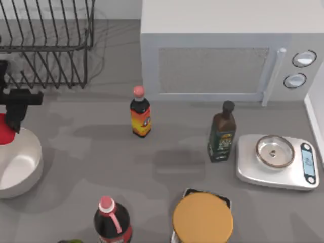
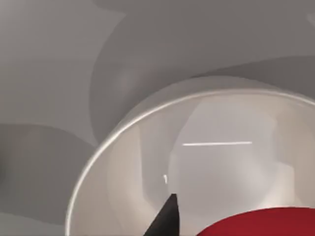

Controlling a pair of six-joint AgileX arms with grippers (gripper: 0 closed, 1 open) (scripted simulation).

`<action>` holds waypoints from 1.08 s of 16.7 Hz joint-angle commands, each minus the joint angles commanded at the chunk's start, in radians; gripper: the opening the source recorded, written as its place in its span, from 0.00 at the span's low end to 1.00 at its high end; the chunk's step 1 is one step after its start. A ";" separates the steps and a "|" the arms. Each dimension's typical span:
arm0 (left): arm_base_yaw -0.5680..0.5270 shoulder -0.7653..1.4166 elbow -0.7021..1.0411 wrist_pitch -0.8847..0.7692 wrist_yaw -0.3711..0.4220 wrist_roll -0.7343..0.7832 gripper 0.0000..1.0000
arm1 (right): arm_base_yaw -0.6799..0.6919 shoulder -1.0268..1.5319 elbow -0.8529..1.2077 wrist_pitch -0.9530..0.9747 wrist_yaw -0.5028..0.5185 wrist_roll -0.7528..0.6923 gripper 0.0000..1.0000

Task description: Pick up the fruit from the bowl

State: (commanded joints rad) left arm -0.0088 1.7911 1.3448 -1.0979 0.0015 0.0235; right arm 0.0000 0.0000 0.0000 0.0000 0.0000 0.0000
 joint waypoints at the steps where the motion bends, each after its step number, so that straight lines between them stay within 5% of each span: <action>1: -0.001 -0.004 0.080 -0.090 0.000 -0.001 0.00 | 0.000 0.000 0.000 0.000 0.000 0.000 1.00; 8: -0.007 -0.058 0.524 -0.573 0.000 -0.008 0.00 | 0.000 0.000 0.000 0.000 0.000 0.000 1.00; 18: -0.041 -0.032 0.593 -0.612 -0.001 -0.045 0.00 | 0.000 0.000 0.000 0.000 0.000 0.000 1.00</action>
State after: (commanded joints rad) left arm -0.0494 1.7595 1.9373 -1.7101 0.0005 -0.0214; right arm 0.0000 0.0000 0.0000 0.0000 0.0000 0.0000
